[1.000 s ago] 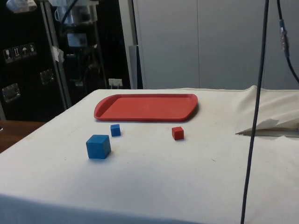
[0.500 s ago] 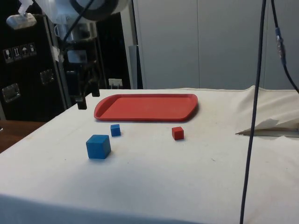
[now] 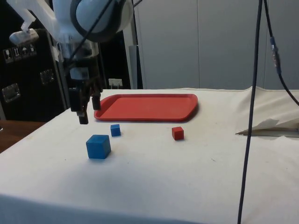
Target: Pick up the largest block and place it onto the tray.
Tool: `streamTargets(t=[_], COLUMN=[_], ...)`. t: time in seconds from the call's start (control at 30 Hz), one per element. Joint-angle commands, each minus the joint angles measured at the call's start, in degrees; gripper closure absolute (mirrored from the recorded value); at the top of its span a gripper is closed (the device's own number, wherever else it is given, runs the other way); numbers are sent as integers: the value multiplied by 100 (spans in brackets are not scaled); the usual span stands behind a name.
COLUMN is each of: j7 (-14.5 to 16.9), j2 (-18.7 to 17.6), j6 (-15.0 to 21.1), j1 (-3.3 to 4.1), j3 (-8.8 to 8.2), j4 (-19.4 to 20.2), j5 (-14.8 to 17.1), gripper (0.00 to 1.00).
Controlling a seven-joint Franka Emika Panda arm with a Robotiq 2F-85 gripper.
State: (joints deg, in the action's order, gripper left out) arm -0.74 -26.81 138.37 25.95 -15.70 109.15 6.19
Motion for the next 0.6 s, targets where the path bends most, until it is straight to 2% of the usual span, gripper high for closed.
streamTargets(t=[0.0,0.1,0.13,0.17,0.57], j7=[57,46,0,46,11], j2=[-40,-120,-120,-132,-229], j6=[126,235,143,252,453], j1=[-34,-29,0,-29,-6], j3=[46,46,6,46,46], j4=[34,63,29,74,212], j5=[74,69,11,69,29], gripper=[0,0,0,0,0])
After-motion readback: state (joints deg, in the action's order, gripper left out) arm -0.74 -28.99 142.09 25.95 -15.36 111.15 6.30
